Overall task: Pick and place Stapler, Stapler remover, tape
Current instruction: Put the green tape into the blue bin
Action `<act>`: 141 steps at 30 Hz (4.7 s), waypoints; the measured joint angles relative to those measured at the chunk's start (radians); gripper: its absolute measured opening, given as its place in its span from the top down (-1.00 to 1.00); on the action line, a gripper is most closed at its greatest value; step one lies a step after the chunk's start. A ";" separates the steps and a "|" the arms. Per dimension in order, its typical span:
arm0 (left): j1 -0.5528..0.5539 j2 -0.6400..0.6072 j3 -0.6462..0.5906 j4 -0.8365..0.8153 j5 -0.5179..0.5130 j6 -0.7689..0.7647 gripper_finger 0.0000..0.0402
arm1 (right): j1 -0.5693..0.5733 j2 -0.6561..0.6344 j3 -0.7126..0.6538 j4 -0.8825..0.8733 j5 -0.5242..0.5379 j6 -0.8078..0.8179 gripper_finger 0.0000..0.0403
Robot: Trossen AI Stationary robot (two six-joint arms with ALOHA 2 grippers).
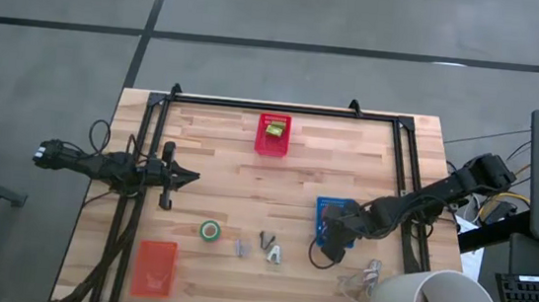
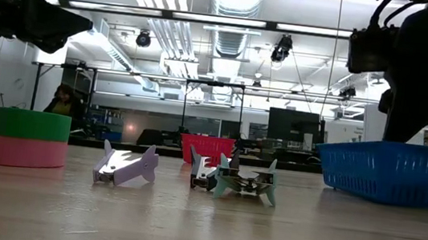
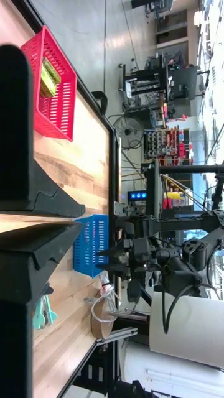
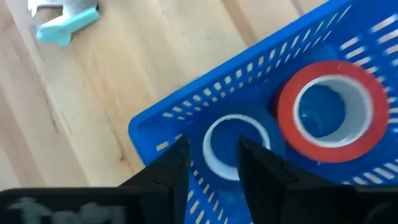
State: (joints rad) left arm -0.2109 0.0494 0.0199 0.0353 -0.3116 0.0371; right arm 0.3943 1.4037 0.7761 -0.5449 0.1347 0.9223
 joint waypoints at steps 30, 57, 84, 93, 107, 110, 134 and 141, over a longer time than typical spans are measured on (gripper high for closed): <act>0.000 0.000 0.000 -0.002 0.000 0.000 0.87 | -0.091 -0.043 0.001 0.317 0.135 -0.395 0.65; 0.000 0.000 0.000 -0.004 0.000 0.000 0.87 | -0.244 -0.043 0.001 0.425 0.154 -0.651 0.96; 0.000 0.000 0.000 -0.005 0.000 0.000 0.87 | -0.167 -0.042 0.000 0.431 0.147 -0.577 0.96; 0.001 0.000 -0.002 0.157 -0.012 -0.096 0.87 | -0.118 -0.042 0.000 0.520 0.156 -0.550 0.96; 0.002 0.068 -0.003 0.354 -0.073 -0.244 0.97 | -0.092 -0.042 -0.002 0.540 0.183 -0.522 0.96; 0.002 0.131 -0.006 0.324 -0.074 -0.331 0.97 | -0.093 -0.042 -0.005 0.544 0.186 -0.522 0.96; -0.080 0.785 0.349 -0.280 0.095 -0.511 0.22 | -0.092 0.086 -0.011 0.586 0.207 -0.485 0.96; -0.146 0.917 0.429 -0.284 0.192 -0.516 -0.01 | -0.086 0.084 -0.010 0.587 0.205 -0.472 0.96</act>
State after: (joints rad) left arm -0.3571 0.9665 0.4490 -0.2486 -0.1193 -0.4788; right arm 0.3080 1.4876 0.7658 0.0422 0.3397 0.4499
